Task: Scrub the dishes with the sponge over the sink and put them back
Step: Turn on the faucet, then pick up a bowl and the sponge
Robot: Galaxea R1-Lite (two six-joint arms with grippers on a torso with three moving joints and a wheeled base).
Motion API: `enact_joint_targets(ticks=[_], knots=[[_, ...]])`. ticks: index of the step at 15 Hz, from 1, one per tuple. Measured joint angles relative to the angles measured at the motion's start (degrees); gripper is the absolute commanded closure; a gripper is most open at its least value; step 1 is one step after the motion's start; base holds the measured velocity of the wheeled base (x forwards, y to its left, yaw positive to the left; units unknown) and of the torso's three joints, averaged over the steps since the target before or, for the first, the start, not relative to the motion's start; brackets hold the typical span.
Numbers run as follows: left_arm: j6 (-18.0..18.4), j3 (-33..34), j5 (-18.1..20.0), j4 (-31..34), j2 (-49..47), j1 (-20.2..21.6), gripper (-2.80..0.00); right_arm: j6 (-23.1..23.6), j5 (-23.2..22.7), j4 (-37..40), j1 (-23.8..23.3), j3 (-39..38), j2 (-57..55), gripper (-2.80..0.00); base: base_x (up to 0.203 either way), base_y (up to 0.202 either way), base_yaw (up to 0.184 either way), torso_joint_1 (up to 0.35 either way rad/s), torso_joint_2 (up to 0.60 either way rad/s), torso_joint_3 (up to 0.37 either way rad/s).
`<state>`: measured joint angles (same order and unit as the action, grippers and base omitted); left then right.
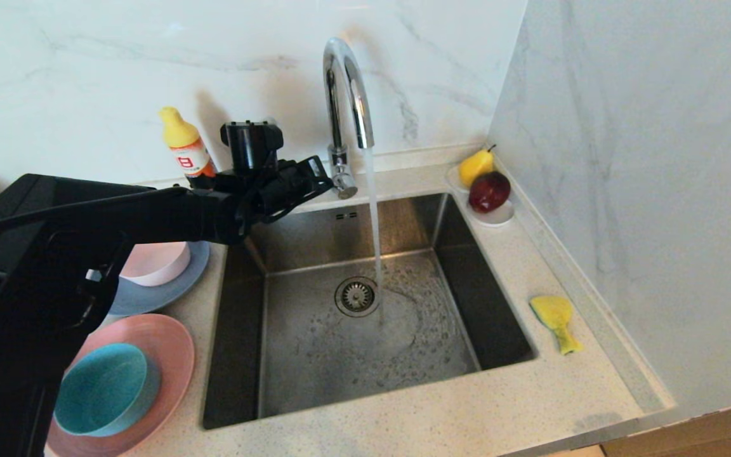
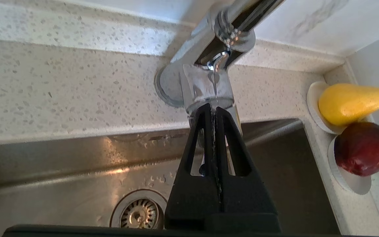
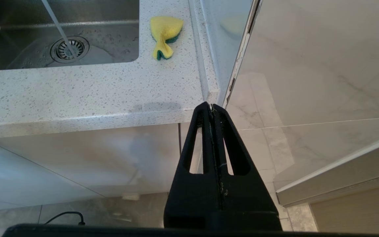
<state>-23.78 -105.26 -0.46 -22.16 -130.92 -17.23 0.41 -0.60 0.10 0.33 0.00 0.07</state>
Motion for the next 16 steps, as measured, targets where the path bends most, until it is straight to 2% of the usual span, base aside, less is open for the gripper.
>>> enact_joint_targets(ticks=[5,11,13,16], knots=[[0.04,-0.62,-0.72,0.43,1.19,0.44,0.00,0.00,0.00,0.00,0.00,0.00,0.00,0.00,0.000,0.000,0.000,0.000,0.00,0.000],[0.41,0.58,-5.39,0.89,11.32,0.83,0.00,0.01,0.02,0.00,-0.02,0.00,0.00,0.00,0.000,0.000,0.000,0.000,0.00,0.000],[2.21,3.81,-6.22,0.89,17.60,0.66,0.00,0.01,0.00,0.00,0.00,0.00,0.00,0.00,0.000,0.000,0.000,0.000,0.00,0.000],[8.34,12.65,-9.36,0.41,28.78,0.66,0.00,0.01,0.00,-0.02,-0.02,0.00,0.00,0.00,0.000,0.000,0.000,0.000,0.00,0.000]])
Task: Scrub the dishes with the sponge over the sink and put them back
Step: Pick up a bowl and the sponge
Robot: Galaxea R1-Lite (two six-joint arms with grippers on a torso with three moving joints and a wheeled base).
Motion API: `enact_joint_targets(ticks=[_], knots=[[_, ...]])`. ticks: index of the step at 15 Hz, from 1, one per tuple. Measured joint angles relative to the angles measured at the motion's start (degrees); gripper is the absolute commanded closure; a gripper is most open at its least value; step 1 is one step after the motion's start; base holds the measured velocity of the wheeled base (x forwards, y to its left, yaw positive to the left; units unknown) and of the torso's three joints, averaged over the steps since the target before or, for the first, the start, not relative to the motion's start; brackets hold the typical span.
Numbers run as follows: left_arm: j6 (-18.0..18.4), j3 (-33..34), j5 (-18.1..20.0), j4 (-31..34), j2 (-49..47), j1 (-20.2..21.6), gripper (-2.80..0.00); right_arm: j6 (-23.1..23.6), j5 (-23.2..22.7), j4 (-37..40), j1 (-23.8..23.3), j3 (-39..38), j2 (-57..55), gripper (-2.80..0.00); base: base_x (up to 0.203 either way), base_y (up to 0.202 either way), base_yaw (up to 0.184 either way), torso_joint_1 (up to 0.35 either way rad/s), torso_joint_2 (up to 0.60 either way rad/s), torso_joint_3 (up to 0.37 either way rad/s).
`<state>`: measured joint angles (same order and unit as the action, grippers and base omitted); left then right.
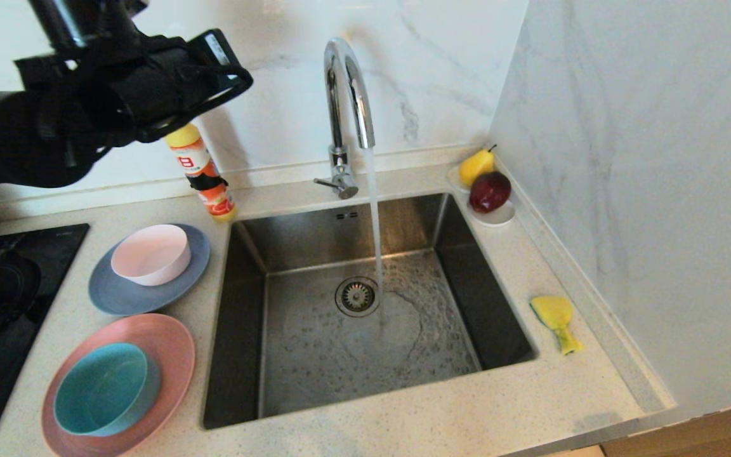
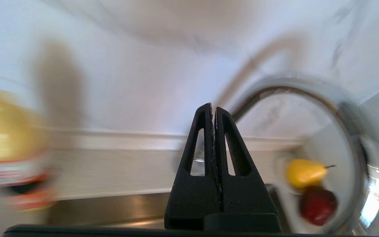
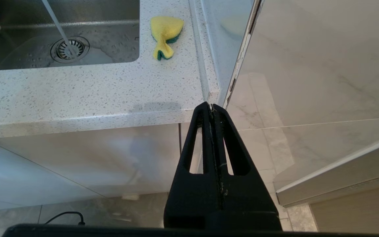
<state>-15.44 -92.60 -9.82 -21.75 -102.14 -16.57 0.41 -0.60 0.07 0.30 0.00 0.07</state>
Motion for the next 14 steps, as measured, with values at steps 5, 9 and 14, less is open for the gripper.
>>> enact_joint_targets(ticks=[5,9,14], knots=[[9.49,18.80,-5.46,-0.60,21.75,-0.05,0.00,0.00,0.02,0.00,0.00,0.00,0.00,0.00,0.000,0.000,0.000,0.000,0.00,0.000],[13.52,37.86,-8.22,-0.40,43.10,0.19,0.00,0.00,0.00,0.00,0.02,0.00,0.00,0.00,0.000,0.000,0.000,0.000,0.00,0.000],[17.61,57.74,-10.55,2.49,68.55,6.97,0.00,0.00,0.00,0.02,0.02,0.00,0.00,0.00,0.000,0.000,0.000,0.000,0.00,0.000]])
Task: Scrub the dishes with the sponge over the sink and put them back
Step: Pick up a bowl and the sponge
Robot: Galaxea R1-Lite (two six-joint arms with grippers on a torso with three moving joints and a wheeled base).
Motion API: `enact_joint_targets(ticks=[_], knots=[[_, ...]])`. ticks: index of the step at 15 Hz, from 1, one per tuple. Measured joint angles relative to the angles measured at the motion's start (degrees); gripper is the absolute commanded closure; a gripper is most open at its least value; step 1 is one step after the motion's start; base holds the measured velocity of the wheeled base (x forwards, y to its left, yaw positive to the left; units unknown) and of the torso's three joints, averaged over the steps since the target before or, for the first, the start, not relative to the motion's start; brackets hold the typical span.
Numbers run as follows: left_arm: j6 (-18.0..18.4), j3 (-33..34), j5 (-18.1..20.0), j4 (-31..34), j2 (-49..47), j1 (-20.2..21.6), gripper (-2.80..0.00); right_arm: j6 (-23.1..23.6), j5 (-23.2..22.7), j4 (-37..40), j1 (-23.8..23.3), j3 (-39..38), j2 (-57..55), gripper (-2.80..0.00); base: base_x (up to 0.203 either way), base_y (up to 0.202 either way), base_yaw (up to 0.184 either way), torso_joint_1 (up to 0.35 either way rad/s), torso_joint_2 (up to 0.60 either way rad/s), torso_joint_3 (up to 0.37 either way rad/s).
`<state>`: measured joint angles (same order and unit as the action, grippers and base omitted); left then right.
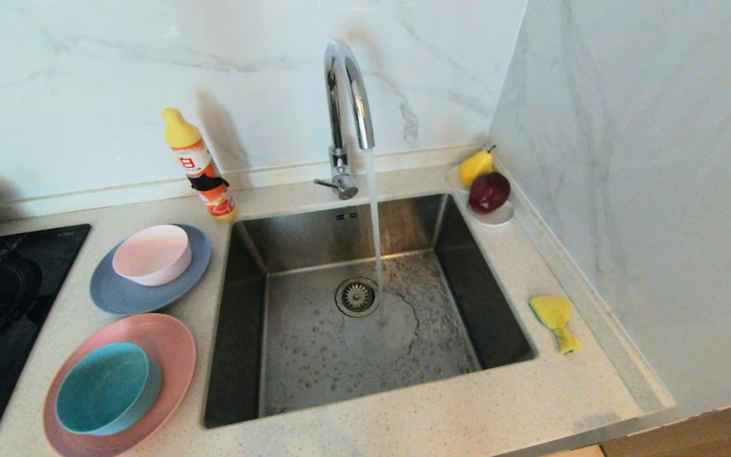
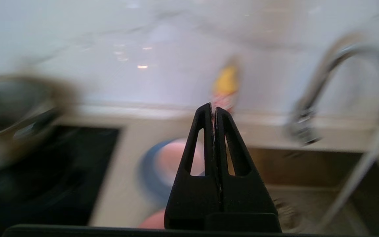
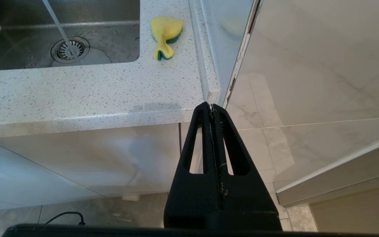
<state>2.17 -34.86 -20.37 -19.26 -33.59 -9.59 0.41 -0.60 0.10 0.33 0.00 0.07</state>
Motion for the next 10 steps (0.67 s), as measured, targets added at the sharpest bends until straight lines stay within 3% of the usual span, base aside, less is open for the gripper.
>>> enact_joint_targets(ticks=[4,7,10], knots=[[0.57,12.03,0.50,10.71,20.31,6.93,0.00,-0.08,0.00,0.00,0.00,0.00,0.00,0.00,0.000,0.000,0.000,0.000,0.00,0.000],[-2.10,23.14,2.02,14.79,29.70,8.83,0.00,-0.01,0.00,-0.01,0.00,0.00,0.00,0.00,0.000,0.000,0.000,0.000,0.00,0.000],[-0.12,32.15,13.04,13.13,32.77,9.48,0.00,-0.02,0.00,0.00,0.00,0.00,0.00,0.00,0.000,0.000,0.000,0.000,0.00,0.000]])
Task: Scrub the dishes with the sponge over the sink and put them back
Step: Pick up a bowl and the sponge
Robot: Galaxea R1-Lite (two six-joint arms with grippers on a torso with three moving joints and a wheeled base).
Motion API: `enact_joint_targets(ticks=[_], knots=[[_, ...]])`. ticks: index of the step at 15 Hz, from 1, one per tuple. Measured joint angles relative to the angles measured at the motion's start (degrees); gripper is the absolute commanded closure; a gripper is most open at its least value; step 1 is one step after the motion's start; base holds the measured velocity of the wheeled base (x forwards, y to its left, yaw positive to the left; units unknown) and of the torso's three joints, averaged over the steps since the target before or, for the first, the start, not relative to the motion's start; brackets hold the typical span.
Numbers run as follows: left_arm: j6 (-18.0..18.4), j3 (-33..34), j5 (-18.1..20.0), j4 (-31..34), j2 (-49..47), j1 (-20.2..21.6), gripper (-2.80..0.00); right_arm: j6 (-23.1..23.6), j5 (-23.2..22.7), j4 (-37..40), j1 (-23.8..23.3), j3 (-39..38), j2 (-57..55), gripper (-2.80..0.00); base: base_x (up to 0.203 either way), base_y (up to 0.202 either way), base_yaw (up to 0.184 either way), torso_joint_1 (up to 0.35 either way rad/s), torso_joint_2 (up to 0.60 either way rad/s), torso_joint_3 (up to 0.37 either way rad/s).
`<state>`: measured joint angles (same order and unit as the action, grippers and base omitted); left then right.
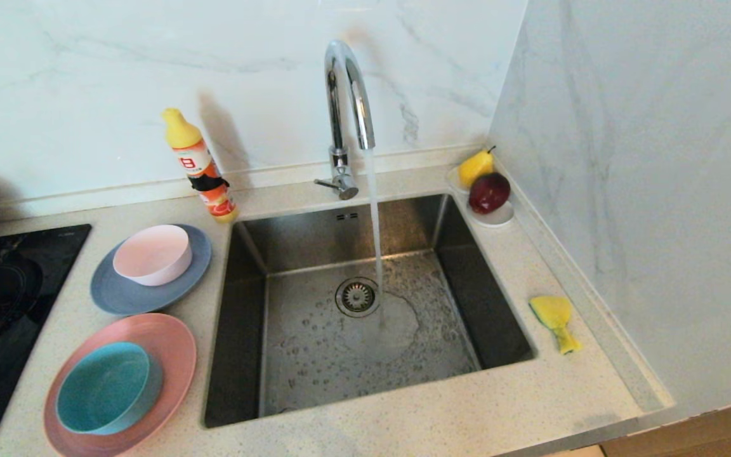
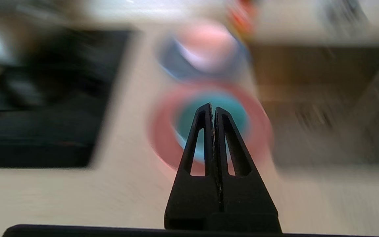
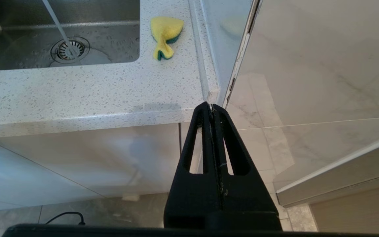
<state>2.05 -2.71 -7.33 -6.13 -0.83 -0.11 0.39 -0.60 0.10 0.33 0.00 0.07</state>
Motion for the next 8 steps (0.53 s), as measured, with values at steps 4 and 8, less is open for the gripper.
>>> enact_joint_targets(ticks=[4,8], knots=[[3.44,2.38,9.18,5.74,0.99,0.13,0.00,0.02,0.02,-0.02,0.00,0.00,0.00,0.00,0.000,0.000,0.000,0.000,0.00,0.000],[2.10,2.66,9.01,5.25,1.07,0.13,0.00,0.02,0.00,0.00,0.00,0.00,0.00,0.00,0.000,0.000,0.000,0.000,0.00,0.000]])
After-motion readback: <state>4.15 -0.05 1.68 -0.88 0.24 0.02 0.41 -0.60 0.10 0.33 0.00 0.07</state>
